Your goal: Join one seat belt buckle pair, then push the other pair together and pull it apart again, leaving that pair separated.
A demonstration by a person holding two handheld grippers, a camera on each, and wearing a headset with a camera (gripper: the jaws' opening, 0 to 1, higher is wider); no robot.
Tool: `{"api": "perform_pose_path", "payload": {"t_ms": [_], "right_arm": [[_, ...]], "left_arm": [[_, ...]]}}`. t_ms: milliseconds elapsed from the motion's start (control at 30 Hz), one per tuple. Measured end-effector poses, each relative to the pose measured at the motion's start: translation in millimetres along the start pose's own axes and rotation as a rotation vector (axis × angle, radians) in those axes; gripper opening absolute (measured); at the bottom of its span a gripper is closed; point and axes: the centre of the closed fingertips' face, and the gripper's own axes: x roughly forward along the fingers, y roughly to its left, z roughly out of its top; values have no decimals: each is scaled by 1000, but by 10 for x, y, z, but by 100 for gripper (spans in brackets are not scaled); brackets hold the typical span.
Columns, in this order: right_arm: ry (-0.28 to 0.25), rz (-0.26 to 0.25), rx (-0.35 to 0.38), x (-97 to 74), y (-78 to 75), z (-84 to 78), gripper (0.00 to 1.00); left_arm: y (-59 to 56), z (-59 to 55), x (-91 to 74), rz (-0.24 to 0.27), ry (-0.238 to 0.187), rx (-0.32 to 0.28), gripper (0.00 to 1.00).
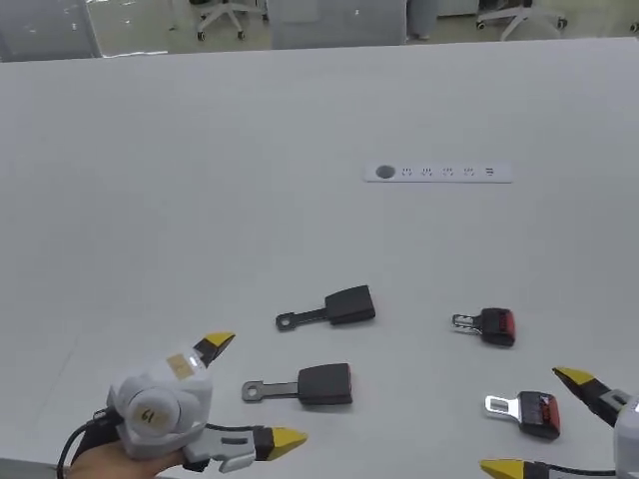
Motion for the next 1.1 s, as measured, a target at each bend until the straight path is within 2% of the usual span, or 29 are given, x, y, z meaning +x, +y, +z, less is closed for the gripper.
{"api": "perform_pose_path", "payload": {"t_ms": [333, 400, 500, 767, 933, 1100], "right_arm": [[-1, 1, -8, -5, 22, 14, 98], [0, 3, -8, -7, 35, 5, 98], [2, 7, -11, -17, 49, -4, 98], [9, -1, -8, -55, 39, -34, 98], [-1, -3, 10, -74, 32, -28, 98], [-5, -13, 24, -73, 18, -29, 98]], "left_arm": [[-25, -16, 7, -9, 2, 7, 100], [-48, -47, 7, -20, 23, 44, 100], [-90, -54, 17, -36, 30, 55, 100], [-90, -32, 37, -40, 25, 54, 100], [-71, -5, 50, -30, 7, 22, 100], [-88, -25, 50, -35, 15, 23, 100]]}}
